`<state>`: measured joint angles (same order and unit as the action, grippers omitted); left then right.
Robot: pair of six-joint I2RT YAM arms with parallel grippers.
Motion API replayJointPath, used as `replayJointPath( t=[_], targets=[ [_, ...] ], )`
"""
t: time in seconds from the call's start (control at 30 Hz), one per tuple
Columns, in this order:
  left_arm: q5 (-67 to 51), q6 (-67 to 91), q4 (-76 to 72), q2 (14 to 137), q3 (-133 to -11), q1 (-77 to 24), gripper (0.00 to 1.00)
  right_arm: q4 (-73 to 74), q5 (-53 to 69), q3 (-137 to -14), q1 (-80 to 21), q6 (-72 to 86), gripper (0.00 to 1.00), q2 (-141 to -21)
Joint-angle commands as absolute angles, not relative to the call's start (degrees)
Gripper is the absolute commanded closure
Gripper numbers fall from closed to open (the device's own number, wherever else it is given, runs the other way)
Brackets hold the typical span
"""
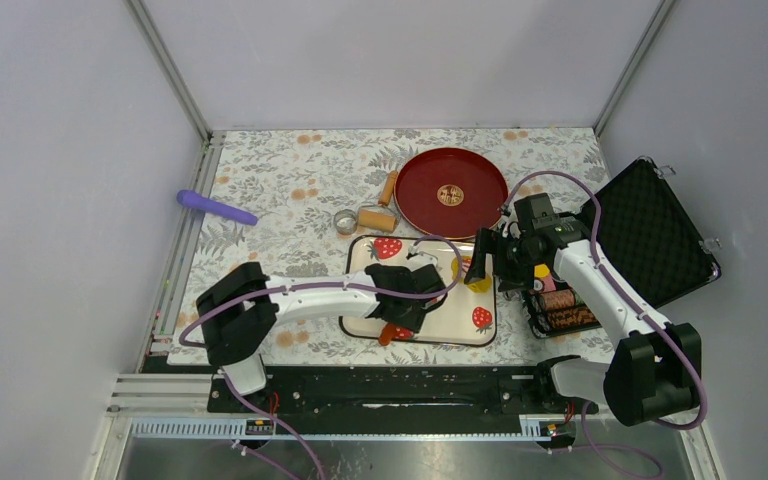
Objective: Roll out the dumpling wrappers from the dough
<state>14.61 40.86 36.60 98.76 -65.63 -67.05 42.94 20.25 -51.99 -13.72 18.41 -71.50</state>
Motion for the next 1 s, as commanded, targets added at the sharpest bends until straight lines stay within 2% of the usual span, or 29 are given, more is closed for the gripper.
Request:
replayJointPath(
  t=[0.0,0.17,0.37,0.47,0.67,0.73,0.8,0.83,0.97],
  targets=[
    [16.9,41.1,38.9,96.2,-64.0,-66.7,0.46,43.4,21.2,-51.9,-13.5,17.8,0.04,-71.6],
    [15.9,40.3,38.8,96.4,-62.7,-65.8,0.42,43.4,21.3,-51.7,-13.5,17.8,0.04,-71.6],
    [10.9,38.6,37.2,98.3,-62.2,-64.3,0.46,43.4,21.2,-51.6,-13.5,17.6,0.04,-71.8],
    [10.5,38.1,38.0,99.6,-63.2,-64.2,0.53,43.4,21.1,-51.7,-13.6,17.6,0.04,-71.9],
    [9.3,37.4,38.5,101.5,-64.1,-64.2,0.74,43.4,20.8,-51.5,-13.5,17.5,0.04,-71.7],
    [9.4,37.4,38.5,101.4,-64.1,-64.2,0.84,43.4,20.9,-51.5,-13.6,17.5,0.04,-71.6],
    [9.8,37.5,38.5,100.9,-64.0,-64.2,0.97,43.5,20.9,-51.5,-13.5,17.5,0.04,-71.7],
    [10.2,37.6,38.5,100.6,-64.0,-64.2,1.00,43.4,20.9,-51.5,-13.5,17.5,0.04,-71.6],
    [13.0,38.9,38.5,97.6,-63.3,-64.3,1.00,43.4,20.8,-51.6,-13.5,17.5,0.04,-71.3]
  ],
)
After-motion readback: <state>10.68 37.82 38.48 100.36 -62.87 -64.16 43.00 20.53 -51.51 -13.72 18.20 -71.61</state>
